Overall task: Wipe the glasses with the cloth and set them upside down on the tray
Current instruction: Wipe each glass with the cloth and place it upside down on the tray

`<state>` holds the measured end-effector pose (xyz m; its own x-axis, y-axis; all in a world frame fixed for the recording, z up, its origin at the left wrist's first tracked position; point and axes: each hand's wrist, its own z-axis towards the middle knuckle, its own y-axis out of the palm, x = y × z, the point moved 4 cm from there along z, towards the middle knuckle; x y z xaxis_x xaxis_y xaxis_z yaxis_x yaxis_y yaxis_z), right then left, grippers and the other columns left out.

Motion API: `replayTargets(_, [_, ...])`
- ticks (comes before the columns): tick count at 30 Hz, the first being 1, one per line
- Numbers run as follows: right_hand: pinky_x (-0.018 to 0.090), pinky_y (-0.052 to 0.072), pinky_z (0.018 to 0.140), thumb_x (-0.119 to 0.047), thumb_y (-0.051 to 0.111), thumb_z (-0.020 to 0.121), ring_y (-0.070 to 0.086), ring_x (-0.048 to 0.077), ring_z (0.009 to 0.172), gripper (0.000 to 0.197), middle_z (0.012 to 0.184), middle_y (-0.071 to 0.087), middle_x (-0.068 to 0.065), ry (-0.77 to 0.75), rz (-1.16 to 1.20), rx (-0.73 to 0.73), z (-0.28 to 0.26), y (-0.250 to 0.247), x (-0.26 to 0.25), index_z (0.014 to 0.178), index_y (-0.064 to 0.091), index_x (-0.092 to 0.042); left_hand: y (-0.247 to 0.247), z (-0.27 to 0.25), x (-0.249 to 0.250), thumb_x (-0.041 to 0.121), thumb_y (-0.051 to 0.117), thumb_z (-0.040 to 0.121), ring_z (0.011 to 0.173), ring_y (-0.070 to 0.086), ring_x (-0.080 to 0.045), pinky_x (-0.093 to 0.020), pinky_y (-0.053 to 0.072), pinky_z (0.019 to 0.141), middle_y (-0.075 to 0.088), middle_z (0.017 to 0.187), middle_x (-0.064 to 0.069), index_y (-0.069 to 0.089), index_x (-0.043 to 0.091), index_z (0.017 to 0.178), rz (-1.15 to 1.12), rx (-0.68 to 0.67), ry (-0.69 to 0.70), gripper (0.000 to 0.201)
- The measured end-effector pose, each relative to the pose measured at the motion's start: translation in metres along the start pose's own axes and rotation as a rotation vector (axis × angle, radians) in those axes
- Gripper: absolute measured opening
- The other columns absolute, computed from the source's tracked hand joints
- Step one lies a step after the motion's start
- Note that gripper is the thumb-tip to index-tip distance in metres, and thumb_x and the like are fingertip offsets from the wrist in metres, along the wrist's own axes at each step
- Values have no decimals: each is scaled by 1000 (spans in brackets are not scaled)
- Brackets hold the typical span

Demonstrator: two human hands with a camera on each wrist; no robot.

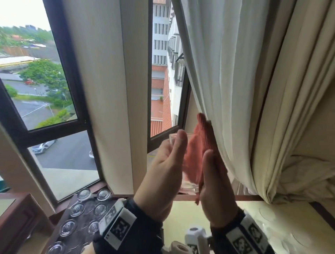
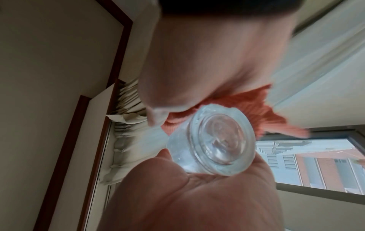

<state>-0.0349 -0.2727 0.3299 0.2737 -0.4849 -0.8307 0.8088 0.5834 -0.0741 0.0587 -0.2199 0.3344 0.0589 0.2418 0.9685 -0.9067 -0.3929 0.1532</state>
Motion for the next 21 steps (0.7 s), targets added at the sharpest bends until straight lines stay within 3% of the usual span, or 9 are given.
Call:
replayTargets(2, [51,44,112,-64,36,98,44,24,144,75,158,41,6,-45,-62,-9,10,-1,-8,156,34,-17,1,0,-1,62,40,102,96,73,-11,-30,56,91,72,110,-14,63,9,128,0,24,-7,63])
replayTargets(4, [54,34,118,-51,30,103,33,30,149,59,163,33,6,-133,-100,-63,3,9,-11,155,35,-22,-4,5,3,63,34,105,105,73,-21,-35,58,95,74,116,-15,65,8,127,13,56,-13,67])
replayTargets(6, [48,37,116,-52,27,105,35,37,146,56,165,29,1,-172,-106,-143,-16,19,-8,156,33,-30,-15,10,11,68,31,106,106,74,-26,-33,60,89,76,116,-15,68,7,126,-22,104,-10,75])
replayTargets(9, [57,29,120,-54,27,107,29,32,151,55,164,33,-2,-195,-104,-161,-39,23,6,156,36,-31,-32,14,13,85,41,92,118,69,-22,-34,52,89,72,129,-6,63,22,132,-67,154,-31,77])
replayTargets(11, [48,36,117,-63,27,103,32,30,150,61,162,35,3,-137,-114,-135,-36,19,11,156,34,-33,-30,9,13,77,43,99,106,72,-14,-29,56,79,73,119,-4,63,22,128,-51,146,-26,66])
replayTargets(14, [44,62,74,-85,38,84,69,34,105,72,135,63,16,79,-6,-61,-13,11,4,145,45,-47,-16,-1,6,63,39,102,78,72,-8,-18,57,72,74,90,1,65,13,126,-30,82,-26,62])
replayTargets(15, [47,62,75,-85,40,83,71,28,103,77,129,68,9,95,27,-61,-6,9,2,145,47,-40,-11,-4,5,63,38,102,82,73,-11,-20,57,77,75,92,-1,64,12,125,-18,60,-20,62])
replayTargets(18, [49,44,110,-75,37,92,52,16,137,75,146,57,-6,23,38,-67,-2,9,-7,148,47,-26,-8,-5,9,63,35,105,102,73,-28,-41,57,97,74,109,-18,63,5,127,-4,75,-13,68])
replayTargets(21, [40,31,109,-72,30,97,50,20,138,52,149,49,-23,-82,-56,-192,-27,24,-10,143,45,-54,-26,4,22,68,29,105,107,75,-31,-52,51,108,76,117,-21,61,4,137,-58,140,-9,79])
